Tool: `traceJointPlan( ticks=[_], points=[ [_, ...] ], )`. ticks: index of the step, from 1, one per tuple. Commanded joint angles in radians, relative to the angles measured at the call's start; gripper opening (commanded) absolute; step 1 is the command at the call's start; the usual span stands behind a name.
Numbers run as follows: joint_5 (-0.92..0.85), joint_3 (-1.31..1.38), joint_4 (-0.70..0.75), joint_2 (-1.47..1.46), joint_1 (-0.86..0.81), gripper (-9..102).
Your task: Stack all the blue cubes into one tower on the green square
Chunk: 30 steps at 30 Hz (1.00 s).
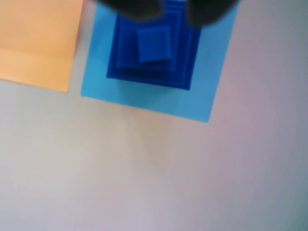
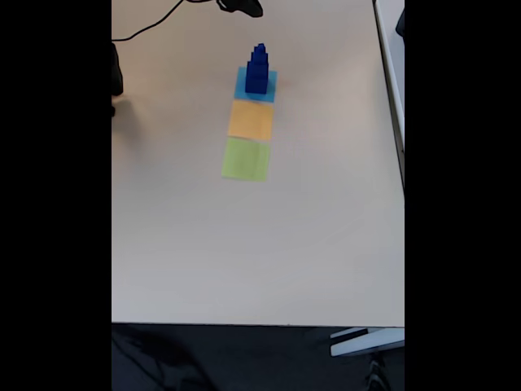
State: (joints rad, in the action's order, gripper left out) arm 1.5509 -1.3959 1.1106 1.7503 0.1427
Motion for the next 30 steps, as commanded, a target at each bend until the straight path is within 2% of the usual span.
traceJointPlan(
  ticks=[1, 11, 24, 30],
  points=[
    [0.032, 0.049, -0.034, -0.003, 0.023, 4],
    [0.054, 0.037, -0.038, -0.031, 0.032, 10],
    [0.021, -0.107, -0.19, -0.049, 0.026, 15],
    [0.031, -0.137, -0.207, -0.055, 0.038, 16]
  ],
)
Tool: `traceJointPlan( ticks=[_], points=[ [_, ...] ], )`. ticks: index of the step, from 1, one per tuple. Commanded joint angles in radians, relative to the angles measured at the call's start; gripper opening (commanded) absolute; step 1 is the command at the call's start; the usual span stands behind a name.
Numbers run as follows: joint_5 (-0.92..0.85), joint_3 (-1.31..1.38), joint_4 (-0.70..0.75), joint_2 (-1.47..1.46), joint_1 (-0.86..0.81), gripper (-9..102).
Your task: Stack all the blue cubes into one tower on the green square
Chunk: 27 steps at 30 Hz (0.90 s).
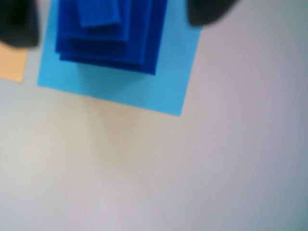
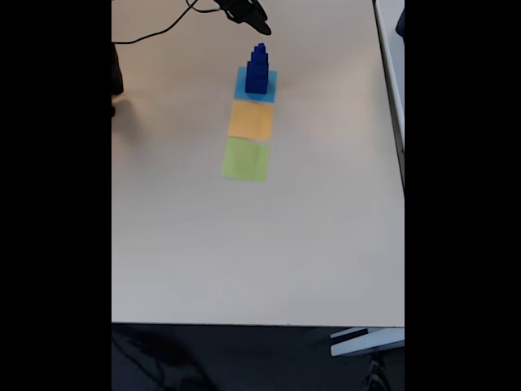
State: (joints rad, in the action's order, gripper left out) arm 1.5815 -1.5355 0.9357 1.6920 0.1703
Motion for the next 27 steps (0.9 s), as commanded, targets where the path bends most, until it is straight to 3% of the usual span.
traceJointPlan(
  ticks=[1, 27],
  points=[
    [-0.003, -0.008, -0.043, 0.003, 0.011, 16],
    [-0.044, -0.147, -0.143, -0.008, -0.011, 15]
  ],
)
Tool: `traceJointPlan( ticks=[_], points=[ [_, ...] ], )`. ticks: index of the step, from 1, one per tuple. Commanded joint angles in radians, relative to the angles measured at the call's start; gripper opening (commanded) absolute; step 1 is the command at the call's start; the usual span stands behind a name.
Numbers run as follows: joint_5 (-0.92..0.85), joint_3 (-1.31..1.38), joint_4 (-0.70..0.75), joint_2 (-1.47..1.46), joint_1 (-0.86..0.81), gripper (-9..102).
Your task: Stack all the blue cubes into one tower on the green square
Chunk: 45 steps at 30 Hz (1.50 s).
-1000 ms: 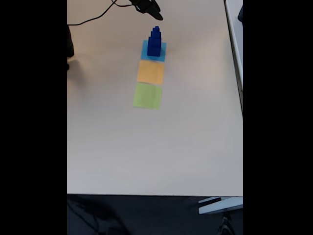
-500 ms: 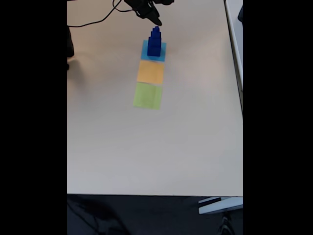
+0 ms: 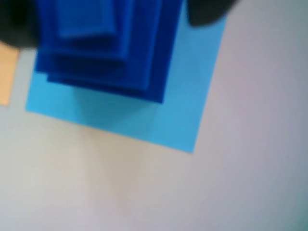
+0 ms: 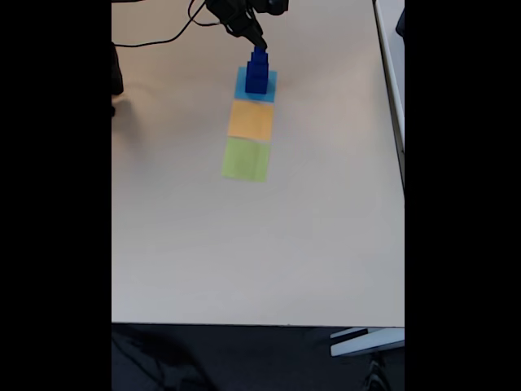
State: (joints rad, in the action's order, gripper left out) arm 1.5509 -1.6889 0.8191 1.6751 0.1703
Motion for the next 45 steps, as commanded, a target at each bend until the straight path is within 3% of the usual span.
traceJointPlan(
  ticks=[1, 29, 45],
  points=[
    [-0.015, 0.005, -0.028, 0.008, -0.012, 15],
    [-0.052, -0.031, -0.04, 0.009, -0.034, 14],
    [-0.046, -0.037, -0.04, 0.009, -0.038, 7]
  ],
)
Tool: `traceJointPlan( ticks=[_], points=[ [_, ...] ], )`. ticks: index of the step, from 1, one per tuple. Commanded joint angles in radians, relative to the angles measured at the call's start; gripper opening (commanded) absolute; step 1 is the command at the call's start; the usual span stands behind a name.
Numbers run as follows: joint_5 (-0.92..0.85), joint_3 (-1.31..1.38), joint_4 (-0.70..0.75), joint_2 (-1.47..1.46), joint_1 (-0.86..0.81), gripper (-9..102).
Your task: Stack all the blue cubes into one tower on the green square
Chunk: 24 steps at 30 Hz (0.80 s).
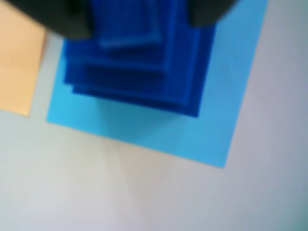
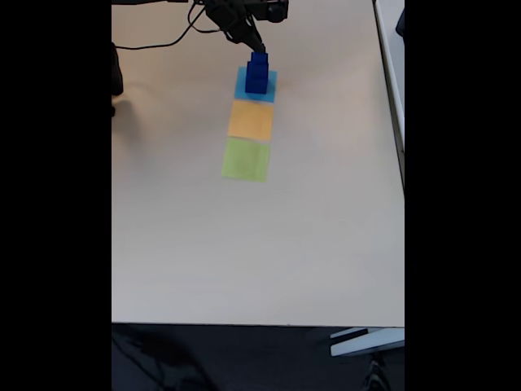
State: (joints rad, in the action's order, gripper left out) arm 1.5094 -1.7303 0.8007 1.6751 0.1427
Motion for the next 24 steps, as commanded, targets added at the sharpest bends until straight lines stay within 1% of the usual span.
traceJointPlan(
  ticks=[1, 13, 24],
  points=[
    [-0.005, 0.005, -0.021, 0.009, -0.011, 6],
    [-0.005, -0.002, -0.021, 0.011, -0.015, 0],
    [-0.057, 0.044, -0.034, 0.008, -0.021, 0]
  ],
)
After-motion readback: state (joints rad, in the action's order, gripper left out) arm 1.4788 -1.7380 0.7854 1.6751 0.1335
